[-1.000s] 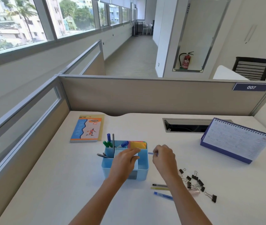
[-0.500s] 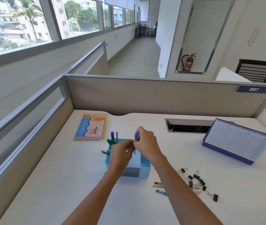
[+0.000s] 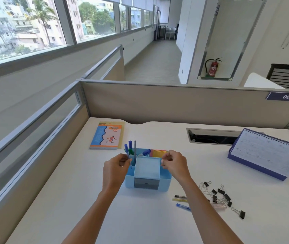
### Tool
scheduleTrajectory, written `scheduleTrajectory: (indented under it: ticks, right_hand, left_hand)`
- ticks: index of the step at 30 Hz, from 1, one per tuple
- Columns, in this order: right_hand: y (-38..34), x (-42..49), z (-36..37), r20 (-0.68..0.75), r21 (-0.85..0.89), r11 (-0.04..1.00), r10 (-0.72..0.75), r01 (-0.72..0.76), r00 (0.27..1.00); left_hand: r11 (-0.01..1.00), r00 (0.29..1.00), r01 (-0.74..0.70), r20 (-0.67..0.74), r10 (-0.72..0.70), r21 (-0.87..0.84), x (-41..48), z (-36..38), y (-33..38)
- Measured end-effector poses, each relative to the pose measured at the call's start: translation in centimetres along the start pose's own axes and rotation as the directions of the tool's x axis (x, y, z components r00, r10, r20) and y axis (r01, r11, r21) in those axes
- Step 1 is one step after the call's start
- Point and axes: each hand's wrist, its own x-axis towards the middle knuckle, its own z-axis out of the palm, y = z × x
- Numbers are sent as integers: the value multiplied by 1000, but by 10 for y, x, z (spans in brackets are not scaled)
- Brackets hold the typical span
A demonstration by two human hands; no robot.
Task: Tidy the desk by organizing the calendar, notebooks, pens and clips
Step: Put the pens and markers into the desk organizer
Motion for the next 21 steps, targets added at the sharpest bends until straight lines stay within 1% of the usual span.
scheduleTrajectory:
  ticks: [5,7,10,12,15,19,21]
  right_hand:
    - [35,-9,-24,-91,94,986,146,-138,985]
    - [46,-14,-34,-125,119,975,200,-185,972]
    - [66,-23,-44,-153,90,961,273,-262,950]
    - [82,-31,-46,-143,31,952,305,-304,942]
    - [105,-43,-44,-114,-134,934,318,-332,941]
    - [130,-53,-39,-139,-347,896,244,-278,960]
    - [136,-54,-34,-122,-475,846,207,-241,971]
  left_hand:
    - [989,999,18,47,-25,144,-11,6,-5]
    - [986,998,32,49,-40,164,-13,8,-8]
    - [987,997,55,49,-63,148,-14,9,-11]
    - [988,997,62,46,-69,138,-15,10,-13]
    - [988,996,76,33,-82,135,-17,11,-15]
    - [989,994,101,24,-104,111,-20,11,-19]
    - [988,993,120,5,-121,96,-23,10,-22]
